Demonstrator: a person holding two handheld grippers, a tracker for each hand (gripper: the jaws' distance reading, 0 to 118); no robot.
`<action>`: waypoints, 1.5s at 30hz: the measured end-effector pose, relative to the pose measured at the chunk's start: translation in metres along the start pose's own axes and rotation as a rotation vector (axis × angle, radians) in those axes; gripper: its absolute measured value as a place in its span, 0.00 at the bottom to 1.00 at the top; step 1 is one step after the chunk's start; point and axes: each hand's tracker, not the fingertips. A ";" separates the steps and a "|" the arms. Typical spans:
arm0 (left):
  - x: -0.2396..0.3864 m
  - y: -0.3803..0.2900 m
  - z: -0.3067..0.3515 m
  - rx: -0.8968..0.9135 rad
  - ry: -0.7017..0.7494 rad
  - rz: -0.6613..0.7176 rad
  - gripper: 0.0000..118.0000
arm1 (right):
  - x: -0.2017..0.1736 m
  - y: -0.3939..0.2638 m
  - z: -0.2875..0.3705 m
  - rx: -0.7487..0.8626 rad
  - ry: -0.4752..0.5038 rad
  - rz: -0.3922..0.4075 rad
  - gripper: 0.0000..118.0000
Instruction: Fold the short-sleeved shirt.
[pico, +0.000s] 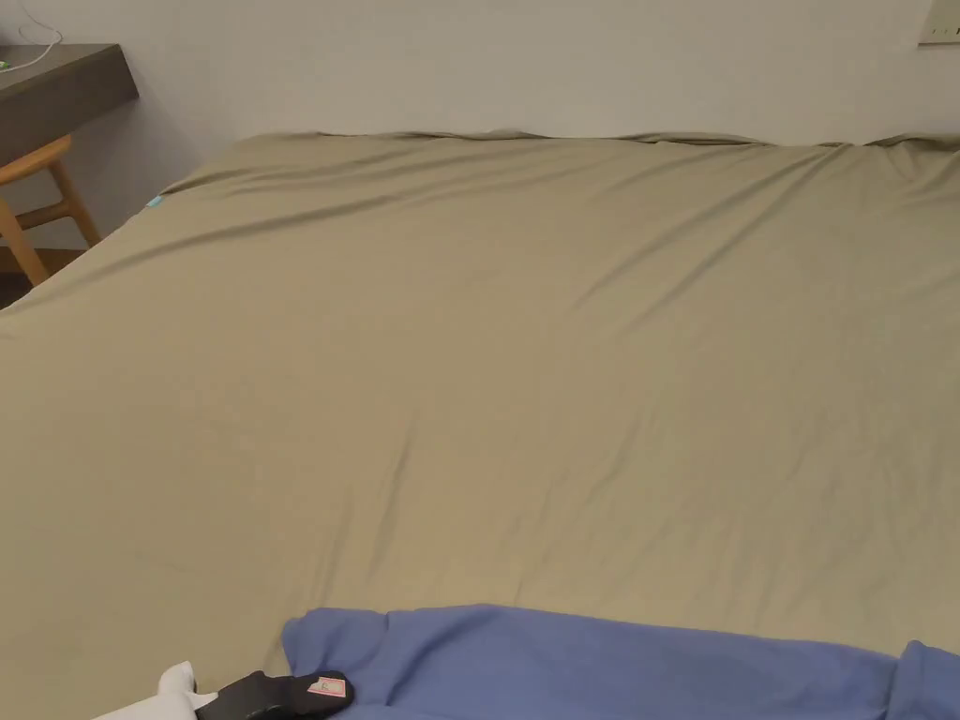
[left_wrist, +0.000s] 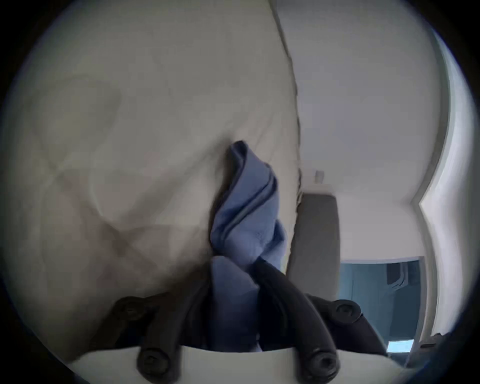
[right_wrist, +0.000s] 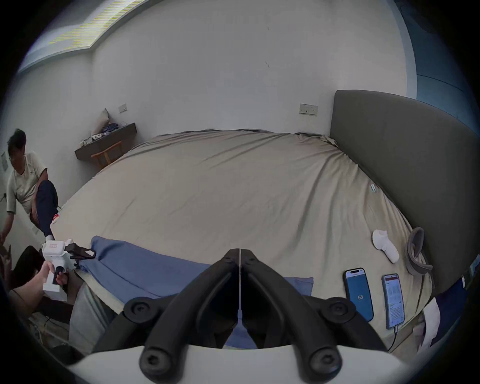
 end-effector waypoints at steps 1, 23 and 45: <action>0.008 -0.001 0.002 0.015 0.069 -0.064 0.10 | 0.001 -0.001 0.001 -0.001 -0.003 -0.004 0.03; 0.194 -0.227 -0.197 -0.414 0.327 -1.125 0.10 | 0.029 -0.015 0.008 -0.006 -0.015 -0.063 0.03; 0.125 -0.163 -0.189 -0.411 0.037 -0.599 0.00 | 0.025 -0.030 0.012 -0.025 0.034 -0.050 0.03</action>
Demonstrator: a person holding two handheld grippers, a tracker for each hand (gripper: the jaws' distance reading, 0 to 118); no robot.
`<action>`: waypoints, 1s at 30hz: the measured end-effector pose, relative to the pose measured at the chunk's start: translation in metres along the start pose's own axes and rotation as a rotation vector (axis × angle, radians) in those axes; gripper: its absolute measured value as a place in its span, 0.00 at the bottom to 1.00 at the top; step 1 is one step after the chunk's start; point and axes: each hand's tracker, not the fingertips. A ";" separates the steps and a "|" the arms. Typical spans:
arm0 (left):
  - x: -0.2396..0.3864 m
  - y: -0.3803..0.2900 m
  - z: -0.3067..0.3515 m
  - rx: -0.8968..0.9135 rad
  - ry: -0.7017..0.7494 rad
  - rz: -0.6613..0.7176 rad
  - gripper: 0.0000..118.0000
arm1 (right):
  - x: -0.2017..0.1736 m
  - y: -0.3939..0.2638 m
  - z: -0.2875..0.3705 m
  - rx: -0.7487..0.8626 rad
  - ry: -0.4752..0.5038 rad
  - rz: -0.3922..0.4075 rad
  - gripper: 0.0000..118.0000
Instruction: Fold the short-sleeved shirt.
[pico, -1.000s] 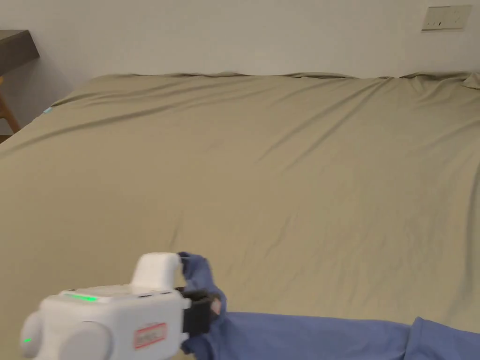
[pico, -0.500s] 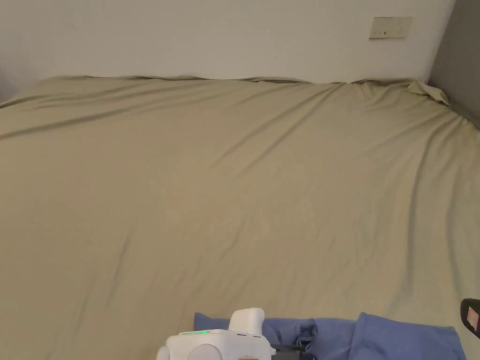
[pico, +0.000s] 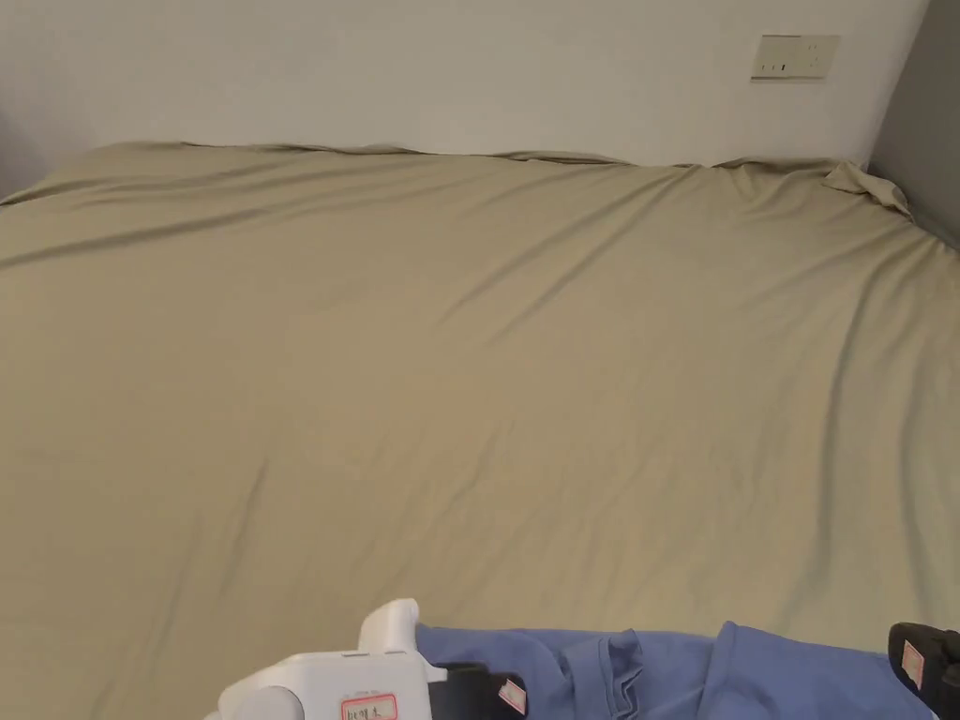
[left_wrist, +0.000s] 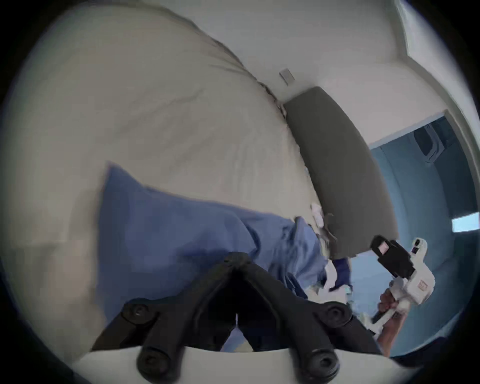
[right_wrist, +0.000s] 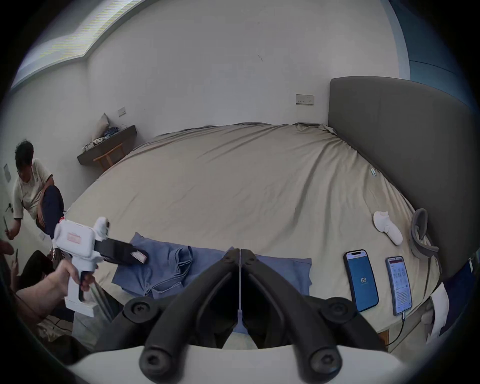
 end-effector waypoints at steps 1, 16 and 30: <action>0.003 -0.006 -0.007 -0.005 -0.068 -0.018 0.00 | 0.000 0.000 0.000 -0.001 -0.001 0.000 0.03; 0.027 -0.004 0.029 -0.036 -0.031 -0.120 0.35 | -0.003 -0.007 -0.011 -0.048 -0.001 -0.007 0.03; -0.075 0.018 0.049 -0.062 -0.052 0.266 0.99 | -0.016 0.006 -0.011 -0.041 0.034 0.038 0.03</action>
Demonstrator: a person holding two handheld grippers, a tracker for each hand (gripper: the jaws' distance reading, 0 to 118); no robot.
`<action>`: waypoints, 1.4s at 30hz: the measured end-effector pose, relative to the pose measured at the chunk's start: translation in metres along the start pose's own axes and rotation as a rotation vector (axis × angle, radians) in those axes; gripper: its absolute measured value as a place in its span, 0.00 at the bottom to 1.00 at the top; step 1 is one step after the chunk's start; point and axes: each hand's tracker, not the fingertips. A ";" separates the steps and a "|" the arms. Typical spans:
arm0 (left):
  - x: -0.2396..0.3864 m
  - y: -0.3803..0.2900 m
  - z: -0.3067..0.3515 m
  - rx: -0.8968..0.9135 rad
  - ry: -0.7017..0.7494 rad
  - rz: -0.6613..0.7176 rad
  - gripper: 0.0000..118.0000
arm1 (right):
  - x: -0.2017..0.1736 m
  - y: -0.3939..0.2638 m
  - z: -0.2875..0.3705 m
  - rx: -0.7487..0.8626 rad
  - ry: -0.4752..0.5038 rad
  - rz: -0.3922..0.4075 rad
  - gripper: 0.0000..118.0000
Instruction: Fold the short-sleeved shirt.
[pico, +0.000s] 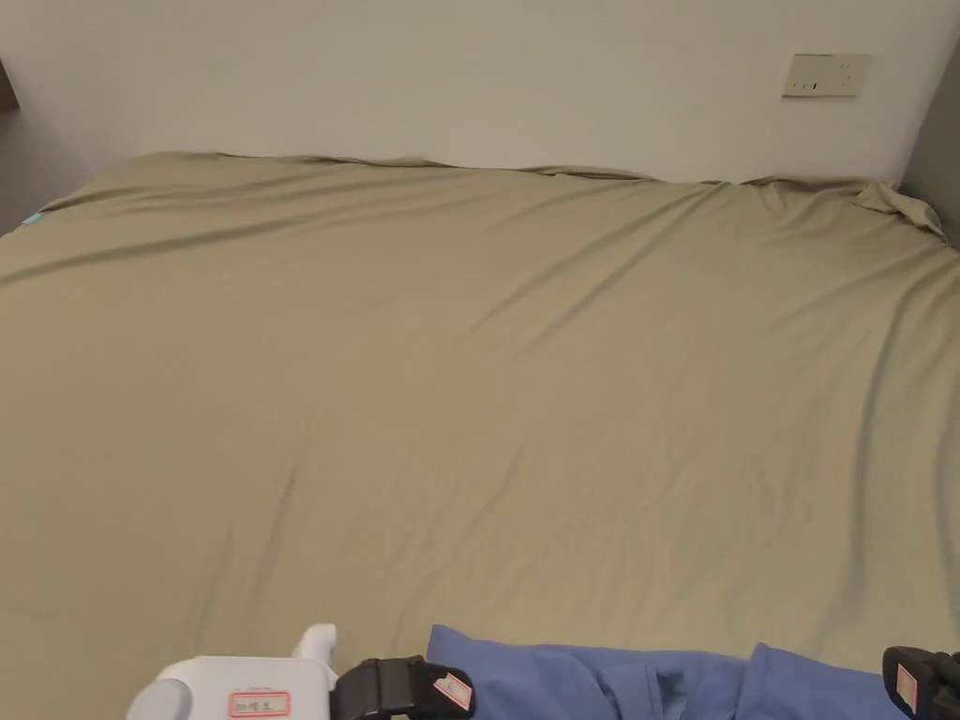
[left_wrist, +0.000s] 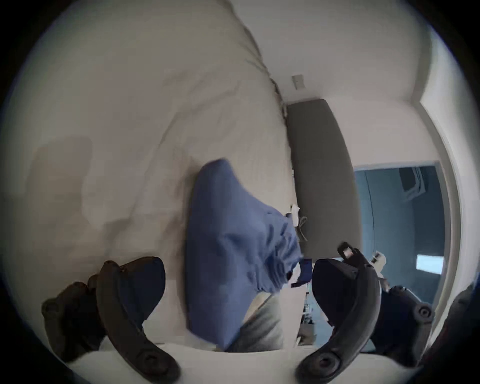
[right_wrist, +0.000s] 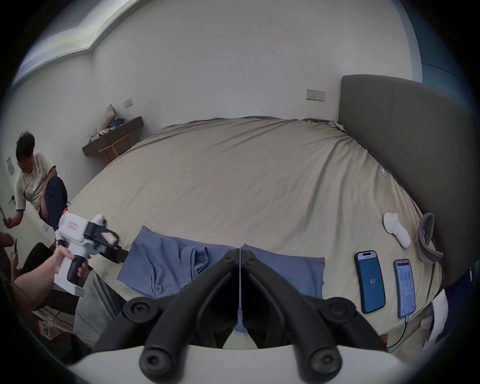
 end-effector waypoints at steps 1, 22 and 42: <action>0.000 -0.001 -0.002 0.030 -0.065 0.007 0.99 | -0.001 0.001 0.002 0.001 -0.001 0.003 0.03; 0.021 0.028 0.174 0.258 0.338 -0.125 0.05 | -0.015 0.013 -0.014 -0.024 0.018 0.057 0.03; 0.165 -0.004 -0.006 -0.107 0.416 -0.476 0.25 | -0.013 0.000 -0.023 -0.087 0.033 0.061 0.03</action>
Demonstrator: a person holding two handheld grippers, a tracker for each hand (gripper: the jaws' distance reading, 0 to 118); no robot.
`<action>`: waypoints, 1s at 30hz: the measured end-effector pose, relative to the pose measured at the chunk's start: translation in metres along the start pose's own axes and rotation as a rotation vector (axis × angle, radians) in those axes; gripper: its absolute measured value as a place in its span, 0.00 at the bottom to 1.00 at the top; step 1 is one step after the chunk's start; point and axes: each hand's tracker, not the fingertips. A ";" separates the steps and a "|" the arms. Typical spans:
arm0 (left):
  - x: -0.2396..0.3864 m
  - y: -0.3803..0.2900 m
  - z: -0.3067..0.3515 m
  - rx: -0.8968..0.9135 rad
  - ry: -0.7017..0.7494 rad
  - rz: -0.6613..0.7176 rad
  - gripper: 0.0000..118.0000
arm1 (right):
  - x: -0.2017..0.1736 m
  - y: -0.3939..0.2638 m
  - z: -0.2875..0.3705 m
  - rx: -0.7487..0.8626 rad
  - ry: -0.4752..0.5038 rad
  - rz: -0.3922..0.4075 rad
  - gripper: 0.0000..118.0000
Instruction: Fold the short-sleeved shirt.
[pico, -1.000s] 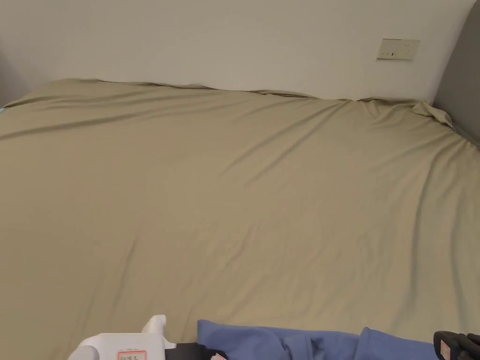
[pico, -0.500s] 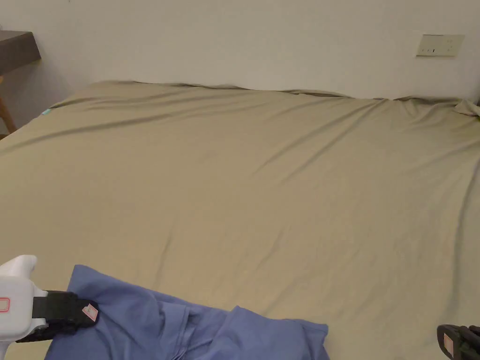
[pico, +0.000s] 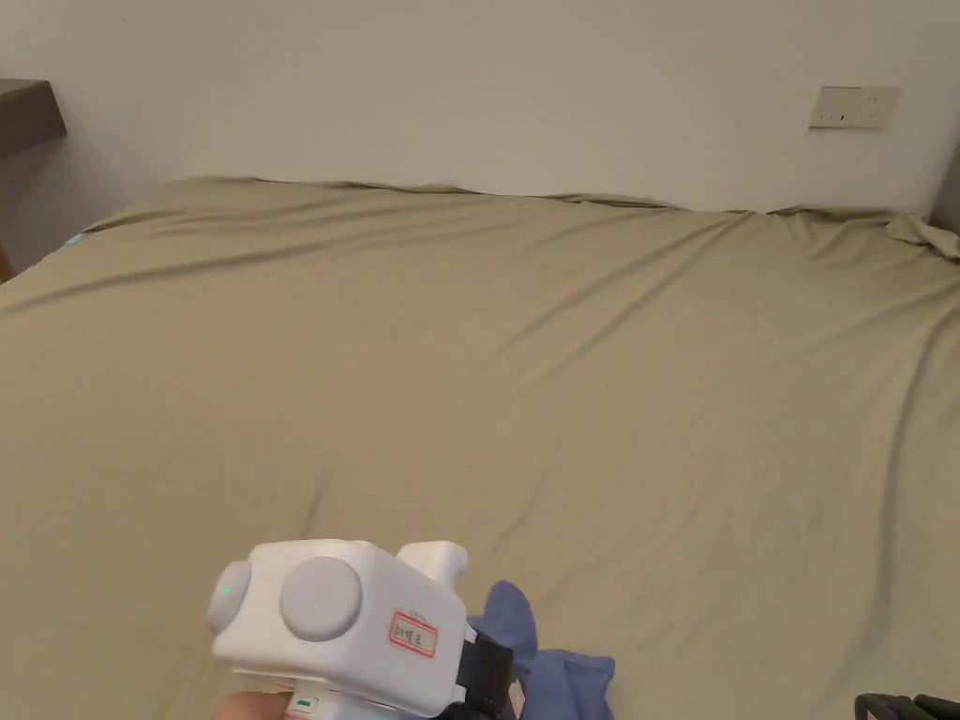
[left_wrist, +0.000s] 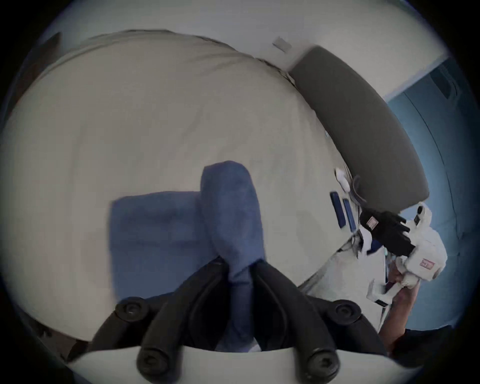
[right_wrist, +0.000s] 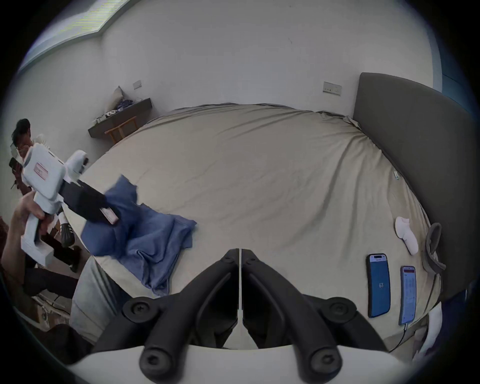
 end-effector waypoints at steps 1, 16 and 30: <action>-0.001 0.001 -0.010 -0.025 -0.026 -0.005 0.52 | 0.002 -0.001 0.002 0.001 0.002 -0.005 0.03; -0.079 -0.052 0.015 0.248 -0.338 0.301 0.71 | -0.007 -0.009 -0.007 -0.024 0.066 -0.037 0.03; -0.040 -0.089 -0.080 0.127 -0.312 0.223 0.04 | -0.027 -0.001 -0.031 -0.021 0.115 -0.028 0.03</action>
